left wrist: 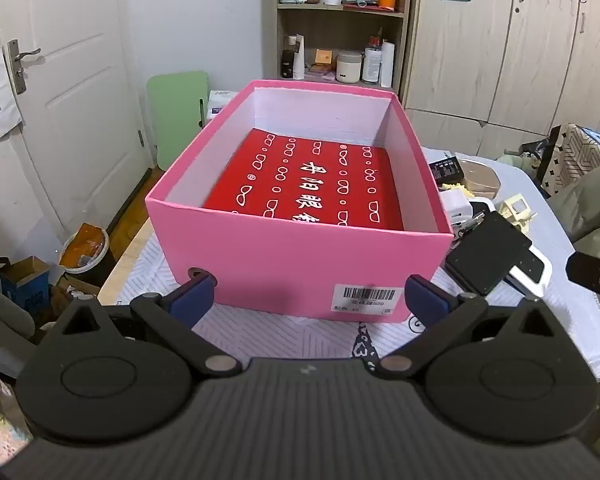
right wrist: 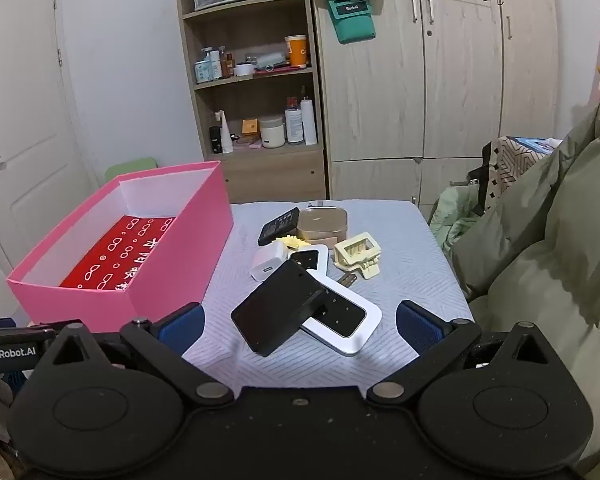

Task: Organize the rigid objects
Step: 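Move the right gripper toward the black device on the white router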

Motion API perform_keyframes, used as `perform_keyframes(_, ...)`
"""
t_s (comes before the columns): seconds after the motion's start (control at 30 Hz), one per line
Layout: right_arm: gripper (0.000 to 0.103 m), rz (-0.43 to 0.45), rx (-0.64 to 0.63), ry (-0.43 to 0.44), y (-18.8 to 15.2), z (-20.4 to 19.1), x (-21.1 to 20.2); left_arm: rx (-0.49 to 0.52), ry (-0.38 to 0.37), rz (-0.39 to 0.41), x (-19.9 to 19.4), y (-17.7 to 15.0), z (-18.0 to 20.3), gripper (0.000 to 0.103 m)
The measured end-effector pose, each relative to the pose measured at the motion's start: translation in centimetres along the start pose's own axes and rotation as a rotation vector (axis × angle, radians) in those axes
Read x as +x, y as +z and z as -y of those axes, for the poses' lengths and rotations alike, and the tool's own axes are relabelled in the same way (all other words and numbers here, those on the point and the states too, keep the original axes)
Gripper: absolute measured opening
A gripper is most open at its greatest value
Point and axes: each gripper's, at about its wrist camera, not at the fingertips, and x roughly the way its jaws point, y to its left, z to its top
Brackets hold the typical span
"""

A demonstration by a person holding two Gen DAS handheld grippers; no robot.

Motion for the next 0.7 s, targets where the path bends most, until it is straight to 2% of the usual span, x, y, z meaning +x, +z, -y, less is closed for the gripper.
perform_keyframes(0.4, 0.103, 0.004, -0.001, -0.002, 0.08, -0.28, -0.19, -0.012, -0.032, -0.008, -0.18, 0.16, -0.06, 0.102)
perform_keyframes(0.7, 0.103, 0.007, -0.008, -0.018, -0.22, 0.68, -0.3, -0.036, -0.09, -0.046, 0.5, -0.42, 0.52, 0.102)
